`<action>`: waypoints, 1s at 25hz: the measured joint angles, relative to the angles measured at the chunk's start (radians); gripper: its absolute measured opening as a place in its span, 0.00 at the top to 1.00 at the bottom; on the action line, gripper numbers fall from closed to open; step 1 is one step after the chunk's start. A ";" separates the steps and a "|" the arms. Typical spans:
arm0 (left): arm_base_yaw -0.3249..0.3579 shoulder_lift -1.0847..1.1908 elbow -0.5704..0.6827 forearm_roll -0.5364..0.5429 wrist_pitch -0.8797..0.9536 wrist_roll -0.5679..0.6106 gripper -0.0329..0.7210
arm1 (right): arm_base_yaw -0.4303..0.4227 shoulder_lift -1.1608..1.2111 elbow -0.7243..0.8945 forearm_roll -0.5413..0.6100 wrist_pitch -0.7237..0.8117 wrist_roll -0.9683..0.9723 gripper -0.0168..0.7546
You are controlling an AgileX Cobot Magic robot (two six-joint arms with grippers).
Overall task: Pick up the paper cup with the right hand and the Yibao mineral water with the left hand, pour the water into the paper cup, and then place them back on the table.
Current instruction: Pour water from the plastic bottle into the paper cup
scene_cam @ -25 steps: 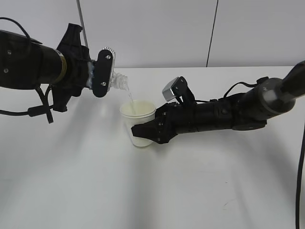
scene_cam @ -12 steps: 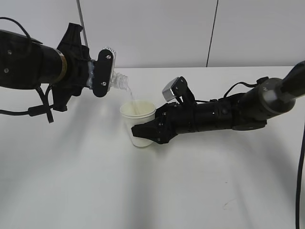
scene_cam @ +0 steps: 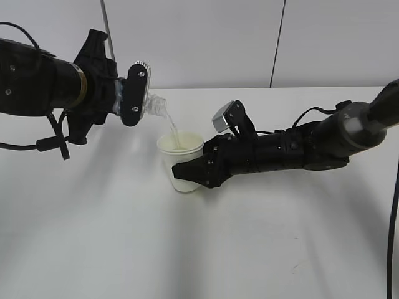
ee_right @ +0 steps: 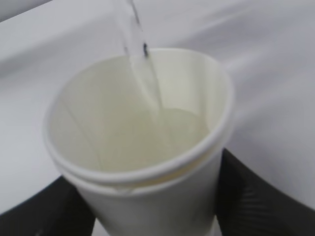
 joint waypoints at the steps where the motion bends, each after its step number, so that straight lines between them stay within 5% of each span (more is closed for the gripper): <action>1: 0.000 0.000 0.000 0.000 0.000 0.000 0.45 | 0.000 0.000 0.000 0.000 0.000 0.000 0.32; 25: 0.000 0.000 -0.001 0.006 0.005 -0.047 0.45 | 0.000 0.000 0.000 -0.001 0.003 0.000 0.32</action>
